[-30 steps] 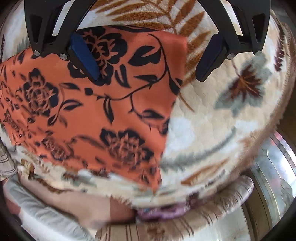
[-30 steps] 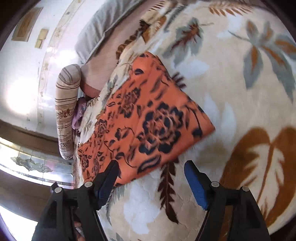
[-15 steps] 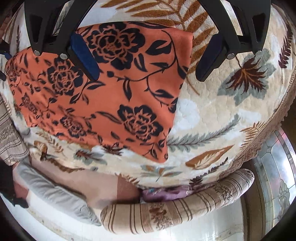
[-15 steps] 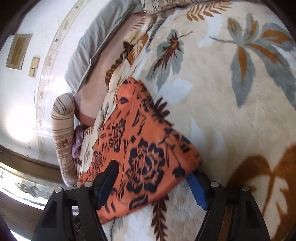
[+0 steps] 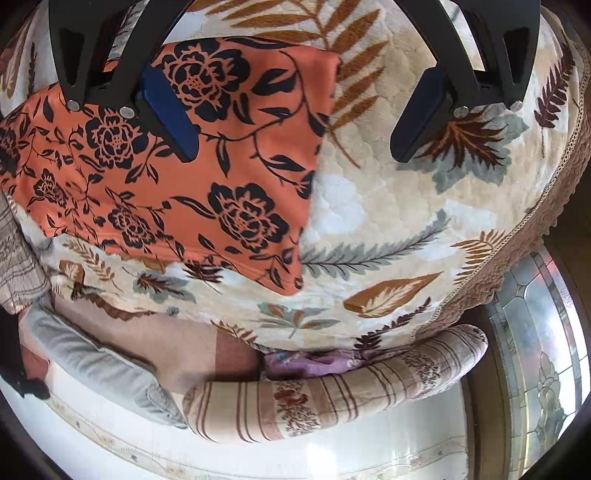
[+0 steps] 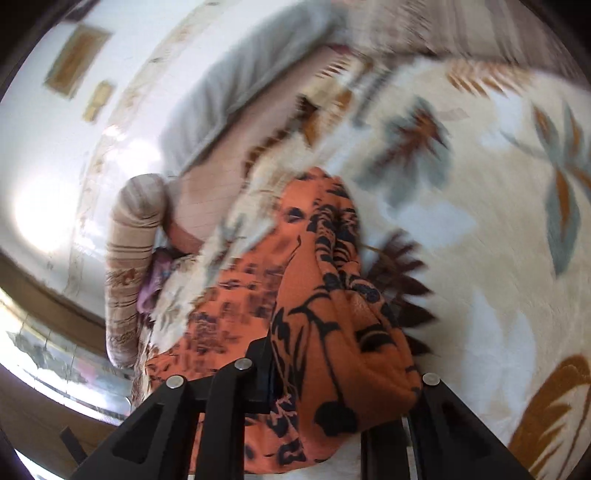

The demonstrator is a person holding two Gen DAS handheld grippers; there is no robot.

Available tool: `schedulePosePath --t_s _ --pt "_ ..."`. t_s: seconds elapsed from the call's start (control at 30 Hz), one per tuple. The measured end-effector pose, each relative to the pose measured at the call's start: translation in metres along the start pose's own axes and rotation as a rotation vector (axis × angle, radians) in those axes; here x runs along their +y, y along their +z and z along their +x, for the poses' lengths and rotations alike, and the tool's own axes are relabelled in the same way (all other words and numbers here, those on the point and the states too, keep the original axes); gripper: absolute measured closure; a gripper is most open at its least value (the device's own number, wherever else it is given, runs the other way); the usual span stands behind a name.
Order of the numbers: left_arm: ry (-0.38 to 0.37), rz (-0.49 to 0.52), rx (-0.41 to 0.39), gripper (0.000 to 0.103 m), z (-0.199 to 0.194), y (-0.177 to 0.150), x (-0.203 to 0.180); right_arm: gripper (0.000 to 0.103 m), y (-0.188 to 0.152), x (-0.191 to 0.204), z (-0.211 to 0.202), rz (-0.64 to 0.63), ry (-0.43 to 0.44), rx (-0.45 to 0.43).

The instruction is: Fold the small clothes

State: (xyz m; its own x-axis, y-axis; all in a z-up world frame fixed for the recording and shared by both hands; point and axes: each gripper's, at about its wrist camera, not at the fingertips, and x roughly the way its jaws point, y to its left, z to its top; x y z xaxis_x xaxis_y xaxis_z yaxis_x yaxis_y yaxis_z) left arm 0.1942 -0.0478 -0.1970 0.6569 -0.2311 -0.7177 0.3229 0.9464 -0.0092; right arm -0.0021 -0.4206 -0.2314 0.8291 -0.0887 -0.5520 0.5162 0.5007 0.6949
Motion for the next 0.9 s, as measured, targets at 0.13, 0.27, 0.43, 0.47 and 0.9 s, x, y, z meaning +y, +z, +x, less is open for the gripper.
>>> schedulePosePath --t_s 0.13,0.27,0.43,0.47,0.9 --pt "0.018 -0.030 -0.016 0.000 -0.006 0.002 0.017 0.083 0.000 0.054 -0.001 -0.140 0.012 -0.001" --pt "0.036 -0.070 -0.012 0.000 -0.010 0.001 0.038 0.083 -0.012 0.116 0.004 -0.297 0.026 0.012" --pt "0.078 -0.125 0.000 0.000 -0.012 -0.002 0.071 0.083 -0.040 0.189 0.018 -0.437 0.095 0.074" --pt "0.092 -0.137 0.007 0.000 -0.012 -0.003 0.079 0.083 -0.047 0.203 0.023 -0.456 0.111 0.093" --pt "-0.024 -0.237 0.023 0.000 -0.013 -0.008 0.115 0.060 -0.157 0.226 0.136 -0.262 0.279 0.564"
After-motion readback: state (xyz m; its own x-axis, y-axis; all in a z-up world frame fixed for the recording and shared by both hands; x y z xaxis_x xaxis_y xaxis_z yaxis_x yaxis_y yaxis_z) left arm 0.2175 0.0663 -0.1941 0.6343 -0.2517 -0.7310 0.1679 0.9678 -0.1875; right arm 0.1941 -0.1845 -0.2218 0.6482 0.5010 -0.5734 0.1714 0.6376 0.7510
